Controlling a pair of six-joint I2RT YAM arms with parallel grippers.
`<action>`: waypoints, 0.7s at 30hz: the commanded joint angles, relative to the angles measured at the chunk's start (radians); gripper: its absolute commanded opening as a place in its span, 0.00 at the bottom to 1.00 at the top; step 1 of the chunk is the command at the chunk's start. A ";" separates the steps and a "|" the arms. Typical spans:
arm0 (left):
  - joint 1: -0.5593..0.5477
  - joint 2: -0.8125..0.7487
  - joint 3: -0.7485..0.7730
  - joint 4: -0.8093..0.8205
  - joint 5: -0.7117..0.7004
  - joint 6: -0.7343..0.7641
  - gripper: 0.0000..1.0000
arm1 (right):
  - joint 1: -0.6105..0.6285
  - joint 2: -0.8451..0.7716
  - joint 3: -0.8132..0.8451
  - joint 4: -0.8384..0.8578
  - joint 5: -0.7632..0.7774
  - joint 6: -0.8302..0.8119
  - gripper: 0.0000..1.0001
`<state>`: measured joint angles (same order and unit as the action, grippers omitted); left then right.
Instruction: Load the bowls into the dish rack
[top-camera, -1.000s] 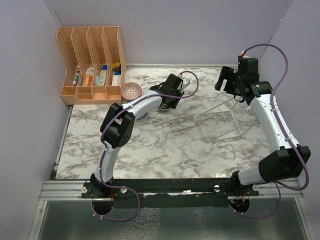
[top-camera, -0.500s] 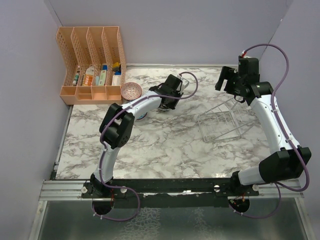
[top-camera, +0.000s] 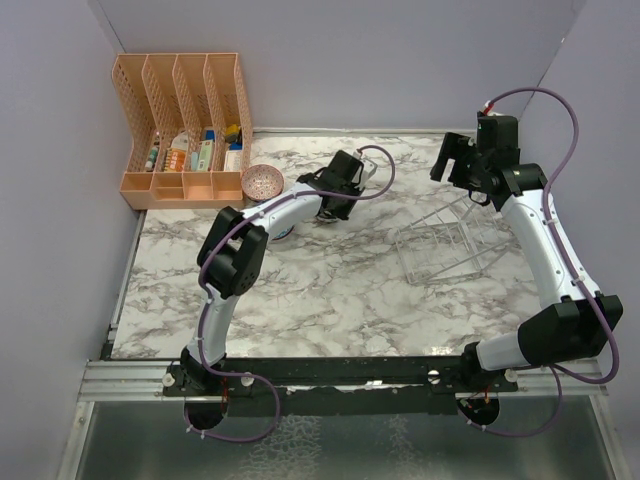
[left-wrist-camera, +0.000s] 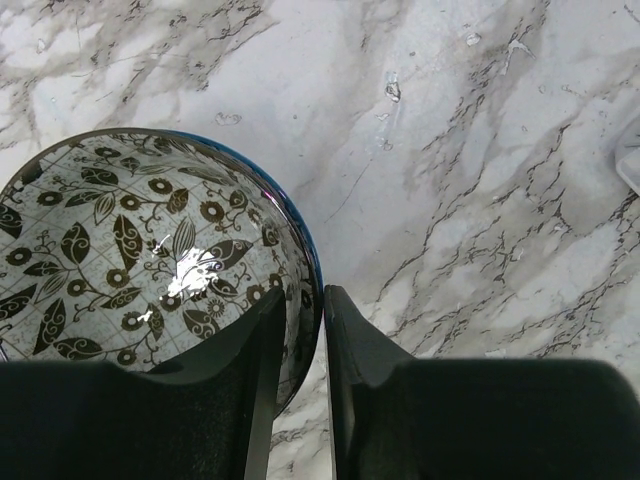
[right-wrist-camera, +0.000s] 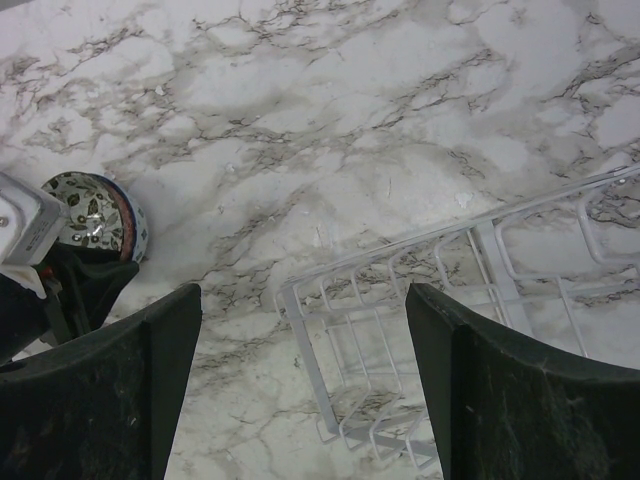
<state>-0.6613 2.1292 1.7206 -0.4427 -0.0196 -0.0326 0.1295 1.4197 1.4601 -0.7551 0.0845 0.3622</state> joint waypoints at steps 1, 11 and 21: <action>-0.001 -0.062 0.020 0.001 -0.020 0.003 0.26 | -0.005 -0.022 -0.001 0.018 0.002 -0.002 0.83; -0.001 -0.055 0.012 0.002 -0.010 -0.002 0.19 | -0.005 -0.026 -0.006 0.020 0.001 -0.001 0.83; -0.001 -0.068 0.041 -0.004 -0.012 -0.001 0.04 | -0.004 -0.027 -0.015 0.024 0.001 -0.002 0.83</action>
<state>-0.6613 2.1170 1.7245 -0.4385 -0.0235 -0.0292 0.1295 1.4193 1.4586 -0.7551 0.0845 0.3622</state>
